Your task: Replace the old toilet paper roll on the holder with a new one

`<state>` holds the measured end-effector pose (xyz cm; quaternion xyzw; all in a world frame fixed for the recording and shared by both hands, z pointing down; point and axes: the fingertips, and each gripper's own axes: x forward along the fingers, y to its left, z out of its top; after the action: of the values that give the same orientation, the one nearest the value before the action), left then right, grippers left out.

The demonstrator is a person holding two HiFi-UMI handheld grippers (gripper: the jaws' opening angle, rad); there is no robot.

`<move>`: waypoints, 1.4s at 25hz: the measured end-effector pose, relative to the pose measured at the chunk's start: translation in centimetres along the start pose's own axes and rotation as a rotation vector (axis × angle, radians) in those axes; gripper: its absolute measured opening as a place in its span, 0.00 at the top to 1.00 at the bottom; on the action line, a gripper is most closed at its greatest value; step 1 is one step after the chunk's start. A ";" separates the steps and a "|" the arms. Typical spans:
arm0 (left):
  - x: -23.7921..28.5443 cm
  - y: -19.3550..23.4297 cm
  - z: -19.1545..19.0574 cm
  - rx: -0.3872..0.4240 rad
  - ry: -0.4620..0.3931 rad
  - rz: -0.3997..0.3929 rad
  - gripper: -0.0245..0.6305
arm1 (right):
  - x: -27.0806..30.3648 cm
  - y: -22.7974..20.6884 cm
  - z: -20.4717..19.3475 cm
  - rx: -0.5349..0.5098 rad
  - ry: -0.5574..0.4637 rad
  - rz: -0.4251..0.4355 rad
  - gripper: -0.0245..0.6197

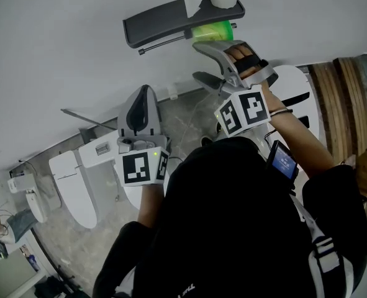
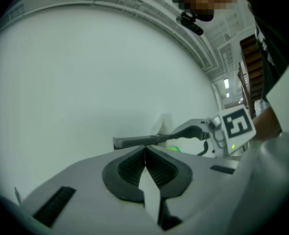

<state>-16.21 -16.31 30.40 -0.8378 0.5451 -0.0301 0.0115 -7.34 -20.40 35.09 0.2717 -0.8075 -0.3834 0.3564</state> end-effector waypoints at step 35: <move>-1.3 -3.8 -1.4 -0.019 -0.007 -0.095 0.93 | -13.0 -3.8 -5.4 1.144 -0.394 -0.316 0.88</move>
<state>-13.33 -13.57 31.94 -0.8630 0.5047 -0.0224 0.0043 5.32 -15.55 29.71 0.4600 -0.8855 0.0187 -0.0622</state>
